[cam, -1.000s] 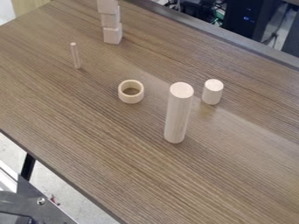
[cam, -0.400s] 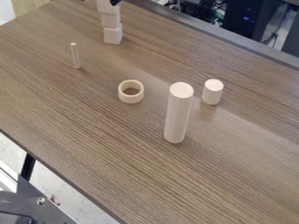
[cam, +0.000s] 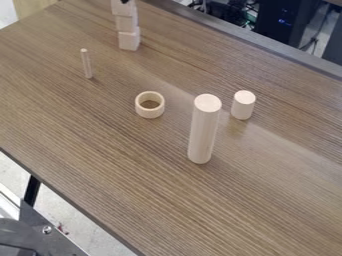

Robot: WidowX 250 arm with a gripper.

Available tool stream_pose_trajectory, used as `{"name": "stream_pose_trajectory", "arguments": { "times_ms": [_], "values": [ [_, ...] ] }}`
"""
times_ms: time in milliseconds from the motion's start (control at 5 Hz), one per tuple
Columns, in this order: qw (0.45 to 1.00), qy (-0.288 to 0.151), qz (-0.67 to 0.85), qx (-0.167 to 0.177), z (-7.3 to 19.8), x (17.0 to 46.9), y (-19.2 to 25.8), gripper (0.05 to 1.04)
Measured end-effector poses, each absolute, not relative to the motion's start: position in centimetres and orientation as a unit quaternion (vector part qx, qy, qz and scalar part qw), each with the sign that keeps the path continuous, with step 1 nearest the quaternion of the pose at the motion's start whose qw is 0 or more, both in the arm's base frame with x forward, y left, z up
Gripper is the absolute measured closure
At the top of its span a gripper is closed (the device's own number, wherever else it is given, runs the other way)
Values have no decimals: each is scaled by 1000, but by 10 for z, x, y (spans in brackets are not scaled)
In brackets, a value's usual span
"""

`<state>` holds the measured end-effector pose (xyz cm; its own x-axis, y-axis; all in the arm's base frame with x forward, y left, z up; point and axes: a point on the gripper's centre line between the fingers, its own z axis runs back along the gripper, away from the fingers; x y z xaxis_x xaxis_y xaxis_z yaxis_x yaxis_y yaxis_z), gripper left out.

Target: Put the cube with hole from the cube tower to the floor

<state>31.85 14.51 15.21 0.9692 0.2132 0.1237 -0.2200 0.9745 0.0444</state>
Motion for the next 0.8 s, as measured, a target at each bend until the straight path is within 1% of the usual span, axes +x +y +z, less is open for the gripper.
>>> {"name": "stream_pose_trajectory", "arguments": {
  "times_ms": [200,600,800],
  "values": [
    [987,-76,132,44,150,327,146,83],
    [962,-90,252,45,141,348,163,83],
    [957,-88,272,44,136,355,170,83]
  ]
}}
